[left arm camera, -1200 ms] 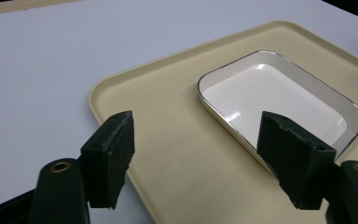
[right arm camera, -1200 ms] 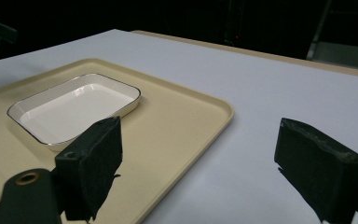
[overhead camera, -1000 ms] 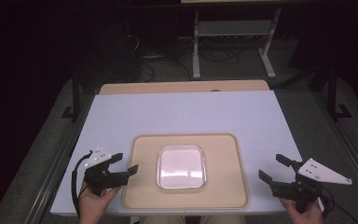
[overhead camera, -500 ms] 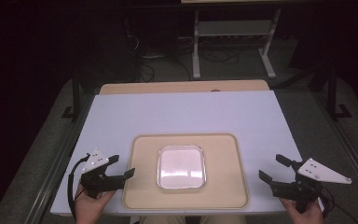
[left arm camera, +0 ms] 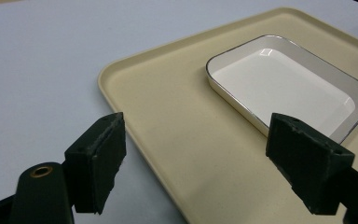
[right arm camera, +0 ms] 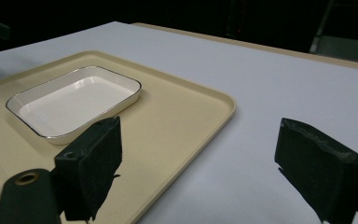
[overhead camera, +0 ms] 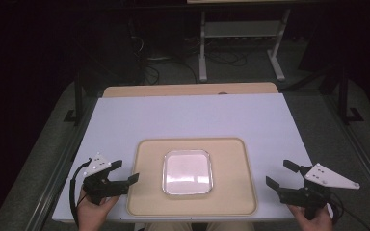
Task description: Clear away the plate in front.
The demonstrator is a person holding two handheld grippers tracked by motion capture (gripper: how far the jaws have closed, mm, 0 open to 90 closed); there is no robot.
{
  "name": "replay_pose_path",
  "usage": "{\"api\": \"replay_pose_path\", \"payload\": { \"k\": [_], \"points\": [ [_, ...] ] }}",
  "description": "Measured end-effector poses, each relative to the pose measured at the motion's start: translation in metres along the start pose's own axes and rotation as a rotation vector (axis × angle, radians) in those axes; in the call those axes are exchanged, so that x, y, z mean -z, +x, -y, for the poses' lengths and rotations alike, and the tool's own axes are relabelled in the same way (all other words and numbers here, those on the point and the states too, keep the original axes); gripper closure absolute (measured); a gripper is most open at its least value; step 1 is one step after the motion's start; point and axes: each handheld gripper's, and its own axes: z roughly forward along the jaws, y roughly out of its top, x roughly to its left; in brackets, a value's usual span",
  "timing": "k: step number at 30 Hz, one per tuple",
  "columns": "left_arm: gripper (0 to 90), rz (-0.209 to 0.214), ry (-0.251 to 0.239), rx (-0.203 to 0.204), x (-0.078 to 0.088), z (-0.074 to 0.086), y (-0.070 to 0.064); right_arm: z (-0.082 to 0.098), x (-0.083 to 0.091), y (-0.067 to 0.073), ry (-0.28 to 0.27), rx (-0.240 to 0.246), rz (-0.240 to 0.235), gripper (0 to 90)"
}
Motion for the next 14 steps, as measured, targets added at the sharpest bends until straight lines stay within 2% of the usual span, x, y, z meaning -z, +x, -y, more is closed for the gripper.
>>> {"api": "replay_pose_path", "payload": {
  "k": [14],
  "points": [
    [19.4,0.004,0.0,-0.004,-0.0011,-0.0006,0.0006,0.0001,-0.0005,0.0001,0.002,0.003,-0.005,13.9]
  ]
}}
